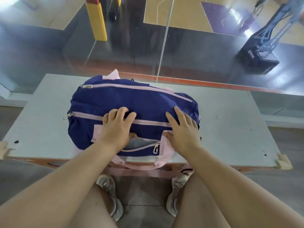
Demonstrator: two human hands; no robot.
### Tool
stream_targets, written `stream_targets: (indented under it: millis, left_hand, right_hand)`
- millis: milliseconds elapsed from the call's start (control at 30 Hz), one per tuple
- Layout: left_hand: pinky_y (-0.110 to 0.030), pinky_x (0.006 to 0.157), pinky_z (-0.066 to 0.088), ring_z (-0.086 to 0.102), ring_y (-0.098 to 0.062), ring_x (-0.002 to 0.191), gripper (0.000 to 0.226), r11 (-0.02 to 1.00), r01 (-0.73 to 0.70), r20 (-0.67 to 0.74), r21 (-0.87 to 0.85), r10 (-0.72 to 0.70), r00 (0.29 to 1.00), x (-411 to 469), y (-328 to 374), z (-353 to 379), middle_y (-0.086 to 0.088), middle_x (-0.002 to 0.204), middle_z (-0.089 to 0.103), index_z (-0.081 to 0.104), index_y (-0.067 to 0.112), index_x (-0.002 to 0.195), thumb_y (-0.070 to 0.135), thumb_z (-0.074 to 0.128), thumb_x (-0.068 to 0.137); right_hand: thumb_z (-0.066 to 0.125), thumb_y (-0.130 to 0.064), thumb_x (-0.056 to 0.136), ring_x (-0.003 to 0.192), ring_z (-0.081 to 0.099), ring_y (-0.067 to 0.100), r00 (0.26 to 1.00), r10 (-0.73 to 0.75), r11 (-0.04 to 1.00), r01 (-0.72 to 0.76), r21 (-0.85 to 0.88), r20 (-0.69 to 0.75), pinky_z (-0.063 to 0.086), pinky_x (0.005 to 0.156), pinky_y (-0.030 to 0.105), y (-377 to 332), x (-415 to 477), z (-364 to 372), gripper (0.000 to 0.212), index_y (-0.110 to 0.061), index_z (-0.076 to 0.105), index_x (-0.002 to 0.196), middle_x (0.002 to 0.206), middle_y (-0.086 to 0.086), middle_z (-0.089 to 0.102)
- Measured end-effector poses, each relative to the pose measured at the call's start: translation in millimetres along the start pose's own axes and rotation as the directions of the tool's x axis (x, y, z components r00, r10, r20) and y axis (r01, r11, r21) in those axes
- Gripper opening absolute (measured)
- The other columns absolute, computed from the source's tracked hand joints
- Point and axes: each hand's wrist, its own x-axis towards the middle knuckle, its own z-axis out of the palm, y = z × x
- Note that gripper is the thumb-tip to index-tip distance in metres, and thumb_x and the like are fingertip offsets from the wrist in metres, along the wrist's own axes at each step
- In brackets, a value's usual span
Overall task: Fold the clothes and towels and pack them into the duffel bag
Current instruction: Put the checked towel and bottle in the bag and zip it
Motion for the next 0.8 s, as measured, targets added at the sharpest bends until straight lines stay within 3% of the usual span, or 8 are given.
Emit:
stream_targets:
  millis: [100,200,300,467,567,667,800]
  left_hand:
    - [-0.050,0.093,0.036,0.042,-0.039,0.106,0.052,0.998,0.056,-0.028,0.002,-0.056,0.998,14,1,-4,-0.017,0.121,0.045,0.053,0.011,0.116,0.019,0.077,0.070]
    - [-0.043,0.071,0.043,0.049,-0.035,0.081,0.035,0.999,-0.003,-0.105,-0.033,0.000,0.994,12,10,0,-0.014,0.093,0.052,0.059,0.008,0.087,-0.001,0.075,0.058]
    - [-0.040,0.067,0.044,0.052,-0.031,0.078,0.008,0.992,-0.096,-0.099,-0.082,0.088,0.991,-2,25,14,-0.006,0.081,0.055,0.062,0.011,0.073,0.014,0.065,0.067]
    - [-0.039,0.067,0.051,0.058,-0.026,0.081,0.026,0.998,-0.056,0.049,-0.002,0.056,0.997,-9,46,31,-0.004,0.086,0.063,0.069,0.015,0.076,0.038,0.076,0.068]
    - [-0.039,0.080,0.048,0.056,-0.025,0.093,0.020,0.998,-0.046,0.057,0.049,0.043,0.997,-5,53,32,-0.003,0.100,0.063,0.071,0.017,0.090,0.034,0.062,0.084]
    - [-0.038,0.088,0.045,0.058,-0.024,0.098,0.024,0.999,-0.036,0.093,-0.034,0.039,0.995,-4,56,31,0.000,0.107,0.062,0.069,0.019,0.100,0.028,0.049,0.091]
    - [-0.037,0.068,0.052,0.066,-0.027,0.069,0.010,0.985,-0.086,0.030,-0.149,0.091,0.995,-7,45,24,-0.003,0.076,0.071,0.074,0.016,0.076,0.021,0.066,0.079]
  right_hand:
    - [0.046,-0.045,0.095,0.143,0.013,0.031,0.999,0.004,0.998,-0.006,0.062,0.033,0.021,0.114,0.048,-3,18,-1,0.064,-0.030,0.016,0.149,0.160,0.000,0.001]
    - [0.052,-0.045,0.092,0.142,0.017,0.030,0.999,0.002,0.990,-0.008,0.142,0.041,0.027,0.112,0.046,0,22,2,0.066,-0.032,0.019,0.148,0.159,-0.003,0.003]
    - [0.057,-0.038,0.090,0.142,0.018,0.031,0.998,-0.061,0.985,0.057,0.161,0.021,0.027,0.112,0.043,7,17,7,0.067,-0.029,0.024,0.148,0.160,-0.001,0.004]
    - [0.066,-0.024,0.086,0.142,0.022,0.032,0.993,-0.117,0.977,0.118,0.178,-0.013,0.029,0.110,0.047,15,15,15,0.066,-0.022,0.036,0.144,0.158,0.006,0.013]
    - [0.072,-0.018,0.080,0.136,0.033,0.040,0.990,-0.120,0.980,0.130,0.148,-0.071,0.036,0.104,0.056,13,14,18,0.061,-0.017,0.049,0.136,0.154,0.015,0.026]
    - [0.075,-0.014,0.076,0.136,0.033,0.041,0.985,-0.130,0.989,0.136,0.054,-0.111,0.030,0.104,0.059,7,9,21,0.057,-0.015,0.056,0.129,0.150,0.018,0.034]
    - [0.076,-0.023,0.070,0.134,0.040,0.033,0.952,-0.278,0.954,0.258,-0.150,-0.126,0.025,0.105,0.062,-8,-3,30,0.062,-0.012,0.056,0.128,0.143,0.010,0.047]
